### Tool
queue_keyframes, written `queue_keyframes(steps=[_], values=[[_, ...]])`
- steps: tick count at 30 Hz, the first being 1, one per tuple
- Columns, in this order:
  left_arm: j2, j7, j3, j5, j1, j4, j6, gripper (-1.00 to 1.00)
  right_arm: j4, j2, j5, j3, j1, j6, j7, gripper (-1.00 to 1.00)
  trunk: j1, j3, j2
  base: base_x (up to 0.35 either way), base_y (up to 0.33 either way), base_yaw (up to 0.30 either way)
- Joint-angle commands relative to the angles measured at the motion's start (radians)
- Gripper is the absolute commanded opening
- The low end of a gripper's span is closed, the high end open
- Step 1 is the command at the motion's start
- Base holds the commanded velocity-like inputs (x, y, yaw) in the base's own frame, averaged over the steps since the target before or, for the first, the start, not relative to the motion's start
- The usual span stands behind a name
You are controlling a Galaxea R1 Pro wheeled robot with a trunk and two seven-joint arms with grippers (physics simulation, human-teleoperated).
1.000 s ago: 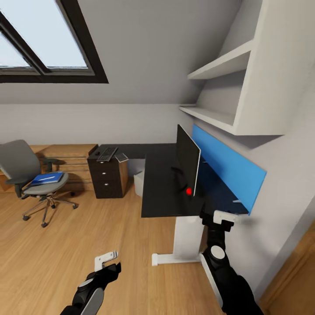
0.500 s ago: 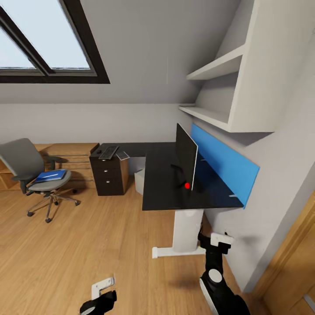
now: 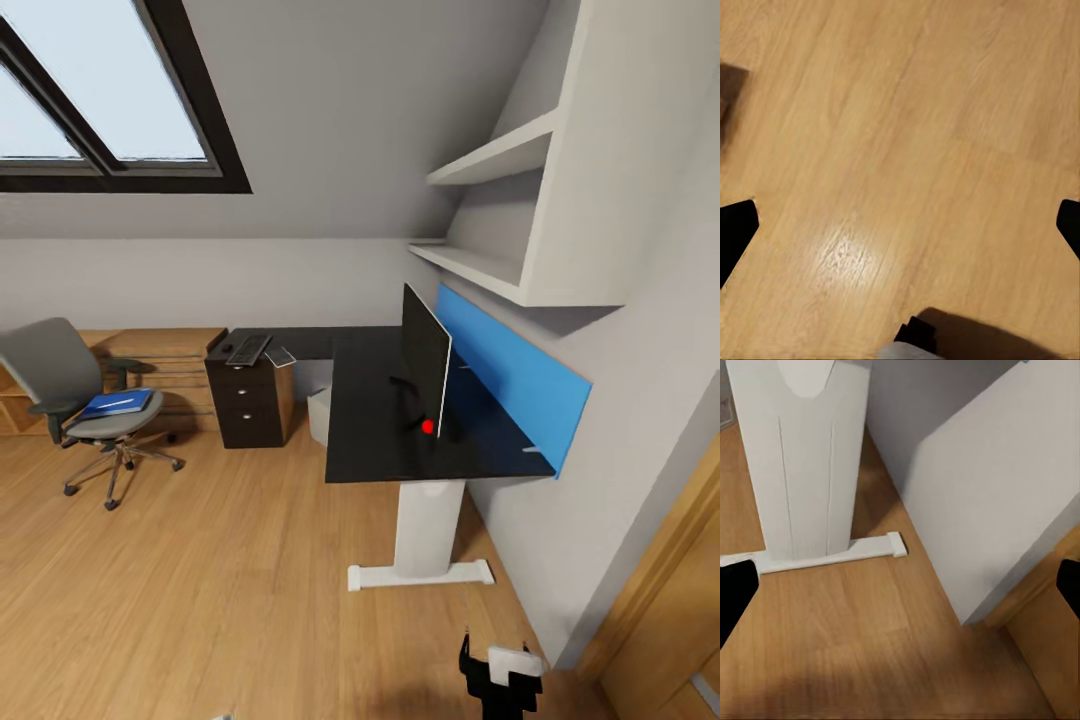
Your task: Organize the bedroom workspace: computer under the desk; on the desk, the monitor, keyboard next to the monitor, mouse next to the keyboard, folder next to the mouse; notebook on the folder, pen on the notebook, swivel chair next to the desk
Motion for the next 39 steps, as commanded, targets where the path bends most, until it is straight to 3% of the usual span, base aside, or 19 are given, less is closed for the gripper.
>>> queue_keyframes(steps=[1,7,12,22,23,33,39], values=[[0.001,-0.008,-0.009,0.009,-0.001,0.041,-0.036,1.0,0.027,0.0,0.008,0.003,-0.001,-0.003,-0.009,1.0,0.0,-0.001,-0.001,0.0,0.0,0.0],[0.003,-0.099,-0.007,0.013,-0.001,0.113,-0.187,1.0,0.093,0.0,0.007,0.003,0.0,-0.046,0.002,1.0,0.0,-0.001,-0.001,0.0,0.0,0.0],[0.002,-0.142,-0.008,0.014,-0.001,0.152,-0.238,1.0,0.17,0.003,0.007,0.005,0.0,-0.12,0.028,1.0,0.0,-0.001,-0.001,0.0,0.0,0.0],[-0.01,-0.154,-0.012,0.012,-0.001,0.184,-0.248,1.0,0.199,0.004,0.006,0.006,0.0,-0.143,0.053,1.0,0.0,-0.001,-0.001,-0.064,0.161,0.0],[-0.032,-0.158,-0.028,0.011,-0.001,0.232,-0.246,1.0,0.202,0.004,0.004,0.005,0.0,-0.142,0.058,1.0,0.0,-0.002,-0.001,-0.108,0.311,0.245],[-0.037,-0.158,-0.029,0.011,-0.001,0.239,-0.246,1.0,0.203,0.002,0.003,0.005,-0.001,-0.142,0.067,1.0,0.0,-0.01,-0.001,-0.056,0.318,0.195],[-0.038,-0.158,-0.029,0.011,-0.001,0.24,-0.246,1.0,0.205,0.002,0.003,0.004,-0.001,-0.142,0.15,1.0,0.0,-0.013,-0.001,-0.004,0.33,0.025]])
